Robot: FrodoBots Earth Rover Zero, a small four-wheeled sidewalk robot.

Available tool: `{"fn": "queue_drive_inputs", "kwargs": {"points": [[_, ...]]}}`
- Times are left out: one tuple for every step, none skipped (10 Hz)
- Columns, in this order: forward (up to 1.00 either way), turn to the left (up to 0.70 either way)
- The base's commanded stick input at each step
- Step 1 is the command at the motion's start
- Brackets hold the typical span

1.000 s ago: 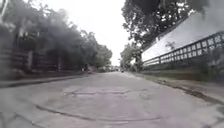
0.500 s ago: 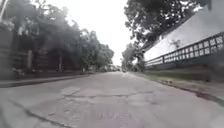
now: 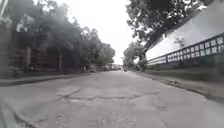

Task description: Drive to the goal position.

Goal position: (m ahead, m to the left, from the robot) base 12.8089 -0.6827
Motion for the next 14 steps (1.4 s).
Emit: {"fn": "queue_drive_inputs", "kwargs": {"points": [[0.5,-0.5],[0.5,-0.47],[0.5,-0.36],[0.5,-0.25],[0.5,-0.12],[0.5,0.0],[0.5,0.0],[0.5,0.0],[0.5,0.0],[0.5,0.0],[0.5,0.0],[0.5,0.0],[0.5,-0.14],[0.5,-0.33]]}}
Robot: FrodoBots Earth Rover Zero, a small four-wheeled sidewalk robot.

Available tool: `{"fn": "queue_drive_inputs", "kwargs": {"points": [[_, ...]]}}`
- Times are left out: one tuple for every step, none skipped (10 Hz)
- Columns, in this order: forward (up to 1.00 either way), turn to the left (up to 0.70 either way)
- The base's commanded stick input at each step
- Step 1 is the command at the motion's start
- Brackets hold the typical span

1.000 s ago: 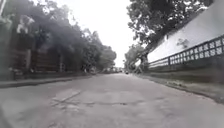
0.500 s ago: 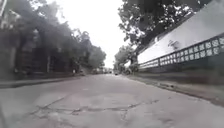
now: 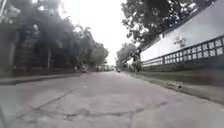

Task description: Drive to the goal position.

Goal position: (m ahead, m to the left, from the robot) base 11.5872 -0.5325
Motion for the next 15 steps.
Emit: {"fn": "queue_drive_inputs", "kwargs": {"points": [[0.5,-0.5],[0.5,-0.5],[0.5,-0.5],[0.5,-0.5],[0.5,-0.5],[0.5,-0.5],[0.5,-0.5],[0.5,-0.5],[0.5,-0.5],[0.5,-0.5],[0.5,-0.04],[0.5,0.0],[0.5,0.0],[0.5,0.0],[0.5,0.0]]}}
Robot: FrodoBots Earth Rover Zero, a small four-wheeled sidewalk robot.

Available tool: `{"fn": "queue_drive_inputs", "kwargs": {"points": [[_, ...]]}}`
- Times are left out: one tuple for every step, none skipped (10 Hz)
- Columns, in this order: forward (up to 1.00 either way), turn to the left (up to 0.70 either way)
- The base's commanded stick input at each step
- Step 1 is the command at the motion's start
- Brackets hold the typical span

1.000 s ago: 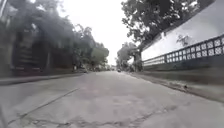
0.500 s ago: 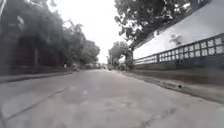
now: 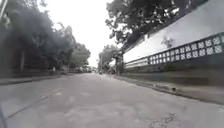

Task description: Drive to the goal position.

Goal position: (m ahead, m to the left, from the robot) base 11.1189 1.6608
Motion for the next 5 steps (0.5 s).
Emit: {"fn": "queue_drive_inputs", "kwargs": {"points": [[0.5,0.0],[0.5,0.0],[0.5,0.0],[0.5,0.0],[0.5,0.0]]}}
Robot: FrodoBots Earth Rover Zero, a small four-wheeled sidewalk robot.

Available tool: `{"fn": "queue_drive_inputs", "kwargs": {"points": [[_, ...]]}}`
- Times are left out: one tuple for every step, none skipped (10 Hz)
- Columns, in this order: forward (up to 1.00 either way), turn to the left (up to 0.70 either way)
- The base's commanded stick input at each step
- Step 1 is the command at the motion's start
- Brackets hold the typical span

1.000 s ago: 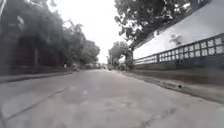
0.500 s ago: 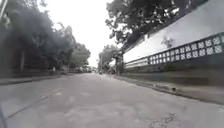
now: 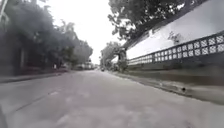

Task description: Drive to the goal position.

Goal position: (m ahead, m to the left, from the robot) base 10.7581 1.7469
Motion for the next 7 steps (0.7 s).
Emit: {"fn": "queue_drive_inputs", "kwargs": {"points": [[0.5,0.0],[0.5,0.0],[0.5,0.0],[0.5,0.0],[0.5,0.0],[0.5,0.0],[0.5,-0.33]]}}
